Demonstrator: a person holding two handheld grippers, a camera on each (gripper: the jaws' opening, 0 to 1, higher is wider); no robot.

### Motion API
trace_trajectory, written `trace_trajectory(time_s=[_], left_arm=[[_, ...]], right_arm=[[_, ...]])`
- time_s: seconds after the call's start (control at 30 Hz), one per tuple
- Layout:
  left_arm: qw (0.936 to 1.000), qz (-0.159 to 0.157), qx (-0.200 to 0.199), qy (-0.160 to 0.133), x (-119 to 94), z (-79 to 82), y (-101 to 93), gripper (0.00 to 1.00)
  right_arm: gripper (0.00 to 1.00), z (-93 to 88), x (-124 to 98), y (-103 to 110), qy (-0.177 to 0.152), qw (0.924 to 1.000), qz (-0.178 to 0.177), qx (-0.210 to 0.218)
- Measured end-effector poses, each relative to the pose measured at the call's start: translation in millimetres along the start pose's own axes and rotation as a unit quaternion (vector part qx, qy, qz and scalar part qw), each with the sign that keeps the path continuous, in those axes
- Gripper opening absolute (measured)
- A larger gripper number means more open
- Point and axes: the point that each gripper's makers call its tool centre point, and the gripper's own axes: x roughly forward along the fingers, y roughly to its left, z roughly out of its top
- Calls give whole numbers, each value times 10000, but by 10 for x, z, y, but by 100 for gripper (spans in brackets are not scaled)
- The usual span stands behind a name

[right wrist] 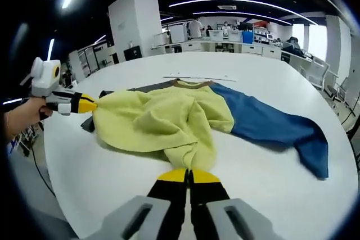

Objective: Fold the garment on the visible template until the final outline fits inside the template.

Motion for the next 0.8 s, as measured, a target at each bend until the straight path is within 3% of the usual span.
trace_trajectory(time_s=[0.8], left_arm=[[9980, -220, -477, 352, -391, -480, -228, 1]], right_arm=[[0, -353, -445, -88, 283, 9984, 281, -403]])
